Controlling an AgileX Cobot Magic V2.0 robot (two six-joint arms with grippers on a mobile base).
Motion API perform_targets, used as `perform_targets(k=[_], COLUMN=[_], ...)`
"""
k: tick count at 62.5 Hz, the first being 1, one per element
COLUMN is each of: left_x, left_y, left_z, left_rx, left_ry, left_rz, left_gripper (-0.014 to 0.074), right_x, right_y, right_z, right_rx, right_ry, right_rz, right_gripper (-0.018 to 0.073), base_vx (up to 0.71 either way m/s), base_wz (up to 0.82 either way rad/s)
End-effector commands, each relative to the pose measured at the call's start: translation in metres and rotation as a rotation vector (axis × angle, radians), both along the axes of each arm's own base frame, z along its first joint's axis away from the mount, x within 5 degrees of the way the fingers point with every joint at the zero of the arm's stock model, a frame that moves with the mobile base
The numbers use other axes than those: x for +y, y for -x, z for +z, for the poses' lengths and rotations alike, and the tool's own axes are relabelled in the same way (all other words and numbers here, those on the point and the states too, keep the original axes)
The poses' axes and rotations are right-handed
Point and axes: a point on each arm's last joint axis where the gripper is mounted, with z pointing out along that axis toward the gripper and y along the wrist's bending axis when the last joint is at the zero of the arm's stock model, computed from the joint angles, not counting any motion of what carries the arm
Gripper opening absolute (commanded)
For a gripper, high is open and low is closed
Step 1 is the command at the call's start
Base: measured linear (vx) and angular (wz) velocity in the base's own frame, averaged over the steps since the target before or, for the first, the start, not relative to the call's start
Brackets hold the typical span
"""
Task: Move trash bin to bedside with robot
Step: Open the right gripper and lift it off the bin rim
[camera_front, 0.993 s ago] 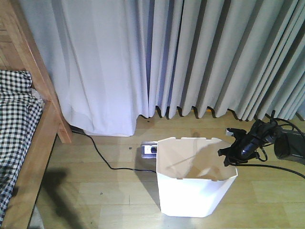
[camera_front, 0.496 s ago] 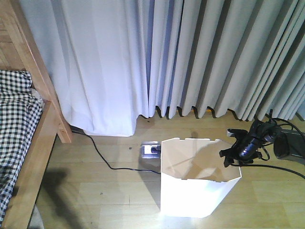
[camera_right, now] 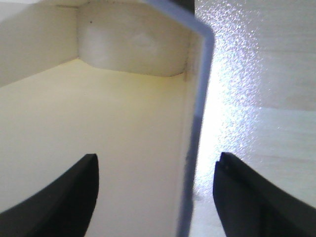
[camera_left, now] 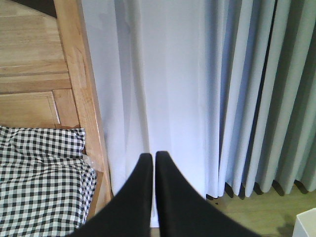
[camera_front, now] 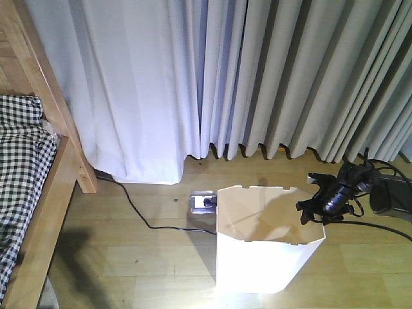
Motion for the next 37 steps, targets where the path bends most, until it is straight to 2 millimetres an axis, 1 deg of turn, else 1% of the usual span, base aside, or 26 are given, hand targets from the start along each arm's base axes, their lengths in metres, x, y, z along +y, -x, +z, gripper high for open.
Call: perform_targets(k=[1,4,11,16,20,25,30,34,35,36,37], left_x=[0.0,0.0,0.0,0.0,0.0,0.0,0.0,0.0,0.0,0.0,0.0], left_y=[0.0,0.0,0.0,0.0,0.0,0.0,0.0,0.0,0.0,0.0,0.0], left_z=[0.001,0.001,0.001,0.001,0.001,0.001,0.001,0.001,0.001,0.001,0.001], left_rx=[-0.064,-0.064,-0.064,-0.064,-0.064,-0.064,-0.064,-0.064,-0.064,-0.064,-0.064], left_ry=[0.004,0.004,0.004,0.004,0.004,0.004,0.004,0.004,0.004,0.004,0.004], left_rz=[-0.004,-0.004,-0.004,-0.004,-0.004,-0.004,-0.004,-0.004,-0.004,-0.004,-0.004], left_gripper=[-0.0006,-0.0006,-0.0006,-0.0006,-0.0006,-0.0006,-0.0006,-0.0006,-0.0006,-0.0006,-0.0006], right_x=[-0.005,-0.006,-0.008,-0.009,-0.01,-0.01,-0.01,-0.01,-0.007,-0.008,-0.008], right_y=[-0.037,-0.044,-0.052,-0.054,-0.053,-0.045,-0.035,-0.022,-0.014,-0.015,-0.006], right_z=[0.062,0.078,0.102,0.11,0.113,0.114,0.122,0.135,0.135,0.143,0.142], right_rx=[-0.093,-0.106,-0.12,-0.113,-0.104,-0.118,-0.194,-0.284,-0.285,-0.327,-0.326], right_ry=[-0.003,-0.001,0.002,0.009,0.02,0.041,0.083,0.134,0.14,0.158,0.165], right_rz=[-0.001,0.005,-0.01,-0.007,0.004,-0.006,-0.038,-0.061,-0.061,-0.064,-0.065], right_gripper=[0.0493,0.0493,0.0493,0.0493,0.0493,0.0493,0.0493,0.0493,0.0493,0.0493,0.0493], base_vx=[0.0,0.0,0.0,0.0,0.0,0.0,0.0,0.0,0.0,0.0,0.0], base_wz=[0.0,0.0,0.0,0.0,0.0,0.0,0.0,0.0,0.0,0.0,0.0])
